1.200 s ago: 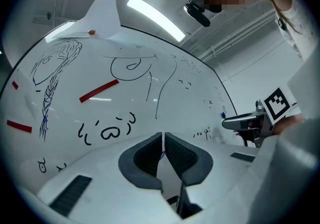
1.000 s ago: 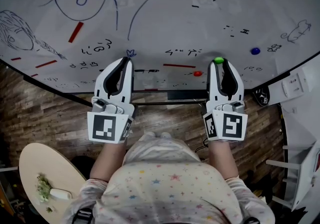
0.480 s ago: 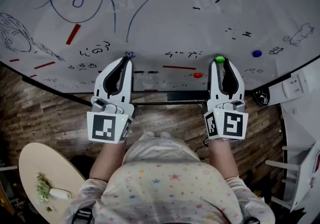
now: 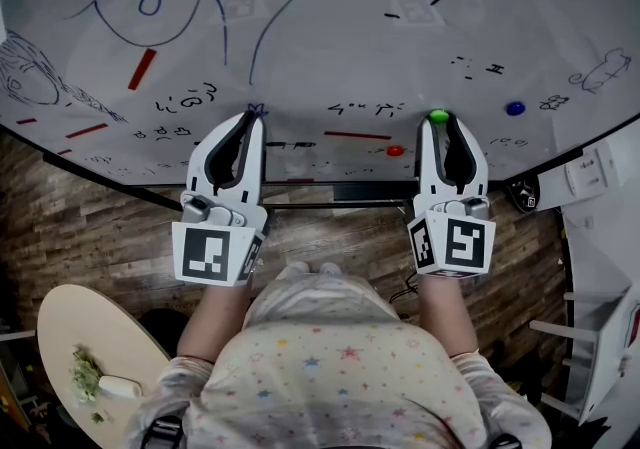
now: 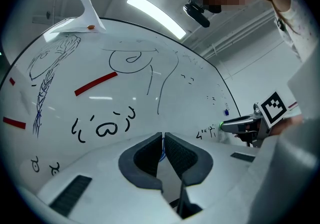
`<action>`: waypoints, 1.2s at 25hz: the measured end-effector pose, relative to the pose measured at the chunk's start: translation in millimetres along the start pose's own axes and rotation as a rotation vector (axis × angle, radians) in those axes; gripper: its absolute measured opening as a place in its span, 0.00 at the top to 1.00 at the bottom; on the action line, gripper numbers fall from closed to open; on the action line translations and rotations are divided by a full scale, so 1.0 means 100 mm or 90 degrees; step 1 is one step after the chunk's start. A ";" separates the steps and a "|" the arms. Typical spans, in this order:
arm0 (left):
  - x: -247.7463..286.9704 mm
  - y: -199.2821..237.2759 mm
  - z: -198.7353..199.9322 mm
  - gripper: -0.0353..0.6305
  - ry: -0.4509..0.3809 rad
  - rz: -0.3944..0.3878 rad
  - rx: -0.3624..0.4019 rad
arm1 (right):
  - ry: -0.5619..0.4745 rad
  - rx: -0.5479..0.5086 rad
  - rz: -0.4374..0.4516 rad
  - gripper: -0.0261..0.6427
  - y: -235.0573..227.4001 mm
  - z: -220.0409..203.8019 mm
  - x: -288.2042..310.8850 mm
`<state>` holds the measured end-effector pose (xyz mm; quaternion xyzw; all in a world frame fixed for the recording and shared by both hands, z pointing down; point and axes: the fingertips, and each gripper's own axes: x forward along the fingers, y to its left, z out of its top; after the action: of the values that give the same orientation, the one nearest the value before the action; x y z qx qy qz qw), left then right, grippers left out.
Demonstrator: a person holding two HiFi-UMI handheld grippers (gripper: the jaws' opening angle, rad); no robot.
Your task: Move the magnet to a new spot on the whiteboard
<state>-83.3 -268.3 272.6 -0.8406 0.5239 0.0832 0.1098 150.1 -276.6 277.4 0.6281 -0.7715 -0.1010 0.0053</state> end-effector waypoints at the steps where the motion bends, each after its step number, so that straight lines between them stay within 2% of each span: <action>1: 0.00 0.00 0.01 0.91 -0.004 -0.001 0.000 | 0.001 0.000 0.000 0.78 0.00 0.00 0.00; 8: 0.02 -0.04 0.08 0.91 -0.025 -0.010 -0.006 | 0.000 0.002 0.001 0.78 0.00 -0.01 0.01; 25: -0.05 -0.05 0.08 0.91 -0.022 -0.007 -0.007 | 0.014 0.000 -0.003 0.76 0.01 -0.01 0.01; 30: -0.09 -0.03 0.04 0.91 -0.004 0.001 -0.004 | 0.014 0.001 -0.004 0.74 0.02 0.01 -0.01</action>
<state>-84.9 -257.9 271.1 -0.8403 0.5239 0.0872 0.1088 148.4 -275.0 277.2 0.6317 -0.7694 -0.0936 0.0134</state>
